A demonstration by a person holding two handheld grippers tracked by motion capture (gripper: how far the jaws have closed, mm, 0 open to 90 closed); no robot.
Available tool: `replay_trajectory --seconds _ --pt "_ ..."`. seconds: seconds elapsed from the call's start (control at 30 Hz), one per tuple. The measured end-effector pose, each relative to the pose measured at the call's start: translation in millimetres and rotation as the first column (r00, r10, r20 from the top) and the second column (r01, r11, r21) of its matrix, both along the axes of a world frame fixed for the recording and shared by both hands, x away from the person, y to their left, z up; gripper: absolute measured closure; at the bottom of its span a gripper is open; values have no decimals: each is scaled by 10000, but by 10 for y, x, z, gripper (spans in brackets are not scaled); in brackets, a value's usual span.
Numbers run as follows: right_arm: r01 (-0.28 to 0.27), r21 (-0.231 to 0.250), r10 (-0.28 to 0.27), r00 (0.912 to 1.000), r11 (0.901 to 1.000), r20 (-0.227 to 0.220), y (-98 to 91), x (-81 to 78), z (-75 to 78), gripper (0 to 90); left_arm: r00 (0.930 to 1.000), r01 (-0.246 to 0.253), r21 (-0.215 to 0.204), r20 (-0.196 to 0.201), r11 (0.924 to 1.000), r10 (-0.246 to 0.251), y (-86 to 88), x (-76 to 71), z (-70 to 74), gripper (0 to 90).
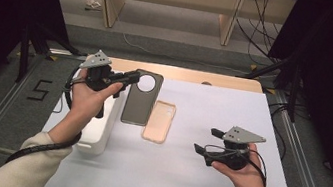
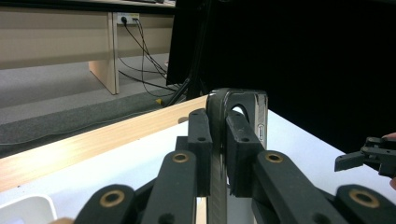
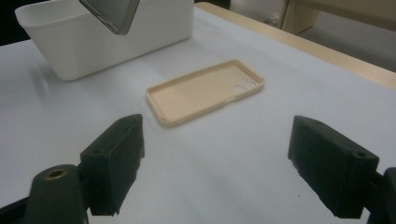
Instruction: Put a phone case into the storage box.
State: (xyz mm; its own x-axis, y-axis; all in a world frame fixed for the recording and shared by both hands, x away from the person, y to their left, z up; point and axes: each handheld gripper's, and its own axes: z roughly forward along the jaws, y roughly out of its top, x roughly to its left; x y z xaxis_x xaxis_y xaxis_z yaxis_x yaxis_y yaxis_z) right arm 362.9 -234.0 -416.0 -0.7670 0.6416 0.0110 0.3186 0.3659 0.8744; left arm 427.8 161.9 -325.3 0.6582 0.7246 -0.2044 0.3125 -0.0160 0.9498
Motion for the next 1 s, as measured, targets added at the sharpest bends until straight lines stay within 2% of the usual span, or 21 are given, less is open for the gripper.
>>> replay_trajectory --seconds 0.17,1.0 --pt "1 -118 -1 10000 9999 -44 -9 -12 -9 194 9999 -108 21 42 9999 108 64 19 6 815" --pt "242 70 -242 9997 9997 -23 -66 -15 -7 182 9976 -685 -56 113 9976 686 382 94 66 815"
